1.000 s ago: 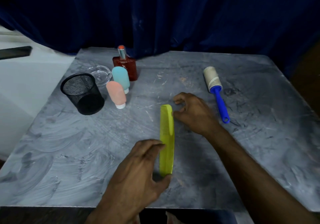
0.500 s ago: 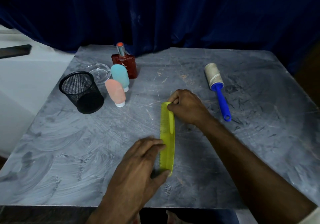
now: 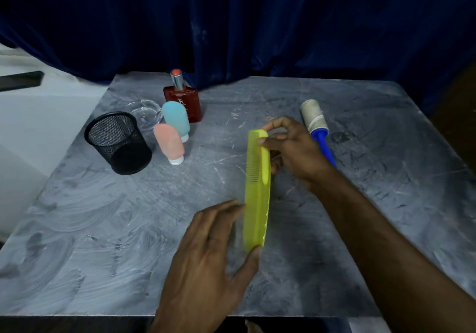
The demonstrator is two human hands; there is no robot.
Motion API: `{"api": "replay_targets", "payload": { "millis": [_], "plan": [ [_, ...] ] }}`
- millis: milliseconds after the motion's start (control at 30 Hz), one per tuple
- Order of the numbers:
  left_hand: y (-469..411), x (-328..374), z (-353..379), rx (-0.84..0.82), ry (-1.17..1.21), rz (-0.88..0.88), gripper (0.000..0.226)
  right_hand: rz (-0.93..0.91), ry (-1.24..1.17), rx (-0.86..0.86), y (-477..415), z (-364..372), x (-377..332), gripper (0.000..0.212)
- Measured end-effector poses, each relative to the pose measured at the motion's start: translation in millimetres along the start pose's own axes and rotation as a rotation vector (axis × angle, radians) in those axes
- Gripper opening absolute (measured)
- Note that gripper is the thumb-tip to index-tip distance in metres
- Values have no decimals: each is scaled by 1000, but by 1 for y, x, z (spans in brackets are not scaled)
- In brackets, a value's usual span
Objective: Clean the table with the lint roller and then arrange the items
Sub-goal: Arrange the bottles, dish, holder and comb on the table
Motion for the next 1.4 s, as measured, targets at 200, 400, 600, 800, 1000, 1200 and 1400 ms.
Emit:
{"api": "replay_targets", "payload": {
  "millis": [200,400,600,800,1000,1200,1400],
  "plan": [
    [-32,3,-22,97,167,-83,56,-54,-151,59,-30,-6,-34,18],
    [-69,-24,-32,144,203,-182,40,14,-53,0,-90,13,-45,17],
    [-89,-54,-36,67,49,-296,43,127,212,2,-139,35,-32,20],
    [-92,-71,-32,-33,-120,-397,49,159,433,48,-158,41,-16,18],
    [-95,-69,-29,-64,-291,-386,52,152,620,53,-160,42,-11,21],
    [-95,-67,-25,-94,-385,-361,52,102,734,51,-157,51,-15,24],
    [-96,-71,-22,-108,-426,-372,52,88,830,39,-155,56,-13,23]
  ]
}}
Point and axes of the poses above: each hand's wrist, its own y-axis away from the middle knuckle, its own z-axis out of the palm, x = y × z, the point moved 4 cm from there along -y, towards the middle knuckle, and after that the axes turned 14 degrees about -x, right-handed, at the moved point
